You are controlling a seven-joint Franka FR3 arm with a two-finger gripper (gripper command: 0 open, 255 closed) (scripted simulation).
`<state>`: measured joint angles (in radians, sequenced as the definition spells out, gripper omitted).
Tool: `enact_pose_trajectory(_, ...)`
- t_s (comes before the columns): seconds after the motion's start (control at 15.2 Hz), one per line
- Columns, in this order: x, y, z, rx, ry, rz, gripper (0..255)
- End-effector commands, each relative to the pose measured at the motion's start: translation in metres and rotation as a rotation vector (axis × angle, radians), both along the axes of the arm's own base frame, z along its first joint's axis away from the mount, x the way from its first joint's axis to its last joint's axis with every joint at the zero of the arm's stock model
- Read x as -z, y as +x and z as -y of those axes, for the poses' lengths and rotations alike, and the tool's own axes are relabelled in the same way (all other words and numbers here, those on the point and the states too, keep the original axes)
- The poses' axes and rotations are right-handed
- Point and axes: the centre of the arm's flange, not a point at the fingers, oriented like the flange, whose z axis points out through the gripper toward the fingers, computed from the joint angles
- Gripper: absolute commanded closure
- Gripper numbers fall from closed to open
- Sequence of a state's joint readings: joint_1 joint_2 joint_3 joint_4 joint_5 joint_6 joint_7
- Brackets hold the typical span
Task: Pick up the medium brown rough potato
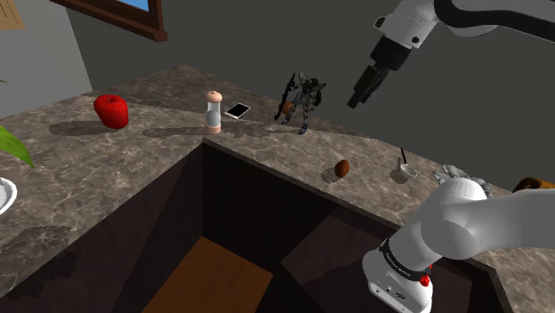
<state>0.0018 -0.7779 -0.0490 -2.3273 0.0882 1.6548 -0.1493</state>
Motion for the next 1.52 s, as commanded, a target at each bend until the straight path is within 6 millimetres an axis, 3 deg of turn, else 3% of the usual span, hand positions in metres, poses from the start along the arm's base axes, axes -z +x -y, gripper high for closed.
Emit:
enact_pose_trajectory(0.0, 0.0, 0.0, 0.0, 0.0, 0.0, 0.0, 0)
enact_pose_trajectory(0.73, 0.116, 0.029, 0.078, 0.282, 0.005, -0.037, 0)
enact_pose_trajectory(1.45, 0.232, 0.03, 0.161, 0.564, 0.01, -0.074, 0)
